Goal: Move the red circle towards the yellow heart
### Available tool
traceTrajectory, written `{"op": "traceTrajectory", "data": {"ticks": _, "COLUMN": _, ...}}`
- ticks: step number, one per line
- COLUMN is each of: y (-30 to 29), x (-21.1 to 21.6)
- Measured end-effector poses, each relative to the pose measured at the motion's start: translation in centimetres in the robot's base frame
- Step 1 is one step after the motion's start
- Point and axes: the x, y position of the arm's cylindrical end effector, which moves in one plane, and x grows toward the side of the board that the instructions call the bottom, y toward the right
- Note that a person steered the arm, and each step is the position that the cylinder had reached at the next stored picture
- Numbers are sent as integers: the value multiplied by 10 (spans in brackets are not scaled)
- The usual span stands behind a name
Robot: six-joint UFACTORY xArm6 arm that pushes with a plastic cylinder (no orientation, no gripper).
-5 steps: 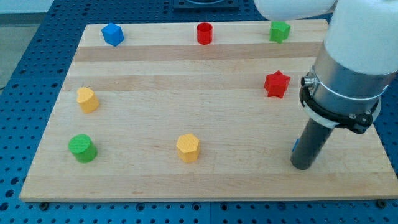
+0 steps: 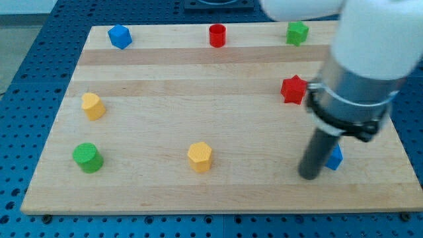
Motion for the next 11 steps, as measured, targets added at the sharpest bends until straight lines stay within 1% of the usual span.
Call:
{"op": "traceTrajectory", "data": {"ticks": 1, "y": -46, "x": 0}}
{"op": "traceTrajectory", "data": {"ticks": 2, "y": -56, "x": 1}}
{"op": "traceTrajectory", "data": {"ticks": 4, "y": -57, "x": 1}}
{"op": "traceTrajectory", "data": {"ticks": 5, "y": -62, "x": 15}}
{"op": "traceTrajectory", "data": {"ticks": 6, "y": -121, "x": 32}}
{"op": "traceTrajectory", "data": {"ticks": 7, "y": -184, "x": 30}}
{"op": "traceTrajectory", "data": {"ticks": 11, "y": -184, "x": 24}}
